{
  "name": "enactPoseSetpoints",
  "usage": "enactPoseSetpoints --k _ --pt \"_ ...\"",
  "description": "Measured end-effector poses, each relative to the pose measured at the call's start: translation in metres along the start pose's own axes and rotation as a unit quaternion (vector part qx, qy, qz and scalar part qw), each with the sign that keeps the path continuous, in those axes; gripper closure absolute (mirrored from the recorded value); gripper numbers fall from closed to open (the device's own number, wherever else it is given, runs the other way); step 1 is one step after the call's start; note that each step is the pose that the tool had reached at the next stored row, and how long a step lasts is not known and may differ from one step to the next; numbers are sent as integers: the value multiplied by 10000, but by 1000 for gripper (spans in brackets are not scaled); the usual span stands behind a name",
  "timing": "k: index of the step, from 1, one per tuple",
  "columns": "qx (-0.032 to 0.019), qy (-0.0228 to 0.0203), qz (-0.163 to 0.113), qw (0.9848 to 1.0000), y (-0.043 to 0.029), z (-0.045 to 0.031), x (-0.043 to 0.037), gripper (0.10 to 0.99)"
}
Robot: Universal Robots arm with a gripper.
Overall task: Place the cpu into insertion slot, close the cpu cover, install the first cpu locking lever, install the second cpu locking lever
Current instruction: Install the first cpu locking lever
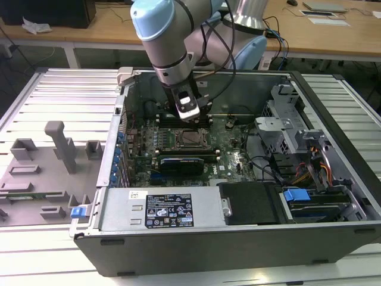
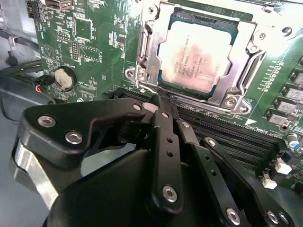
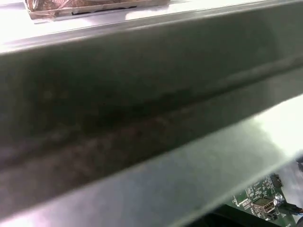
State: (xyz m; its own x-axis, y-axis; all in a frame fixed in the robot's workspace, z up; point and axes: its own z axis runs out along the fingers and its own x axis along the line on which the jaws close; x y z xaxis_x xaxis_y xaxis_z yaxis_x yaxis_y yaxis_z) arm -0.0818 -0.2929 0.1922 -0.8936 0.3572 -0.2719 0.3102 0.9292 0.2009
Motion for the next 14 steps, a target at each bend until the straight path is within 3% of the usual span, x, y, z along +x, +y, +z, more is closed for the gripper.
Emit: enactPoseSetpoints --k 6,12,14 --pt "-16 0 5 10000 -12 7 -1 980" --pt "-103 11 33 9999 -12 8 -1 980" --pt "-108 12 34 9999 -12 9 -1 980"
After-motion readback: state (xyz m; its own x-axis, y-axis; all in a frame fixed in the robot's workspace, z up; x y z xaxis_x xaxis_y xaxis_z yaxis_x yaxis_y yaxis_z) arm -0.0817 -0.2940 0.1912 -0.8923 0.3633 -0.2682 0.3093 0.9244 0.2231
